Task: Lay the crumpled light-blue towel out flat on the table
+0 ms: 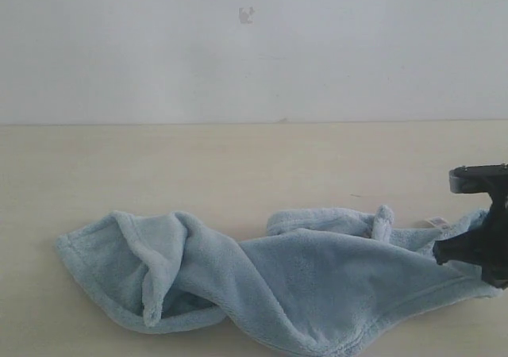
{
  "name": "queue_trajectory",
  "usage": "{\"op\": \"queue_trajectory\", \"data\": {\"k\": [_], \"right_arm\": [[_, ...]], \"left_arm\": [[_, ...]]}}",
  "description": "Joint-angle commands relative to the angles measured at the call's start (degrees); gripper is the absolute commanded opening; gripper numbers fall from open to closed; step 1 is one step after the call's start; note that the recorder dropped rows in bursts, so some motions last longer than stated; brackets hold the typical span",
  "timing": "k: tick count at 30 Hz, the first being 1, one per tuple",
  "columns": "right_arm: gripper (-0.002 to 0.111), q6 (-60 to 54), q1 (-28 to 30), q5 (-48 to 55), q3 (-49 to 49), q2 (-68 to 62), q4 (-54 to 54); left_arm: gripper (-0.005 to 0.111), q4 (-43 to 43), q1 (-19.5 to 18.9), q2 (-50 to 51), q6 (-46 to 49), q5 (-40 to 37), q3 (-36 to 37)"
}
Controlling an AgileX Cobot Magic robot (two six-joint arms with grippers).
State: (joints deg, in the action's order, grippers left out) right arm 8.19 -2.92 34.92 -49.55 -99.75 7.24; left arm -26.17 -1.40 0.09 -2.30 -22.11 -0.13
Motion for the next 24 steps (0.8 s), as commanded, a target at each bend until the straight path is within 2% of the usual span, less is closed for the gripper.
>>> {"op": "queue_trajectory", "data": {"k": [1,3,8,10,14,19,21,23,24], "right_arm": [[0.001,0.5,0.4,-2.5,0.9,4.4,0.5],[0.006,0.4,0.4,-2.5,0.9,5.5,-0.1],[0.033,0.3,0.4,-1.5,0.9,5.9,-2.7],[0.039,0.3,0.4,-1.5,0.9,5.9,-2.7],[0.039,0.5,0.4,-3.5,0.9,7.9,-3.3],[0.039,0.5,0.4,-11.7,0.9,12.6,-5.7],[0.039,0.0,0.2,-15.6,0.9,13.2,-8.2],[0.039,-4.5,-1.1,-17.5,0.9,12.8,-8.5],[0.039,-7.7,-2.4,-17.6,0.8,12.2,-9.2]], "left_arm": [[0.004,-0.2,2.0,-0.1,0.6,0.2,0.1],[0.004,-0.2,2.1,-0.1,0.7,1.0,0.1],[0.004,-0.6,2.1,-0.1,0.7,7.8,0.1],[0.004,-1.7,1.9,-0.1,0.7,11.0,0.1],[0.004,-1.9,2.0,-0.1,0.7,21.0,0.1],[0.004,-1.9,2.0,-0.1,0.0,45.4,0.1],[0.004,-1.8,2.0,-0.1,-0.7,48.7,-2.0],[0.004,1.0,2.0,-0.1,-1.0,47.0,-4.6],[0.004,5.8,2.4,1.0,-1.5,44.5,-6.0]]}}
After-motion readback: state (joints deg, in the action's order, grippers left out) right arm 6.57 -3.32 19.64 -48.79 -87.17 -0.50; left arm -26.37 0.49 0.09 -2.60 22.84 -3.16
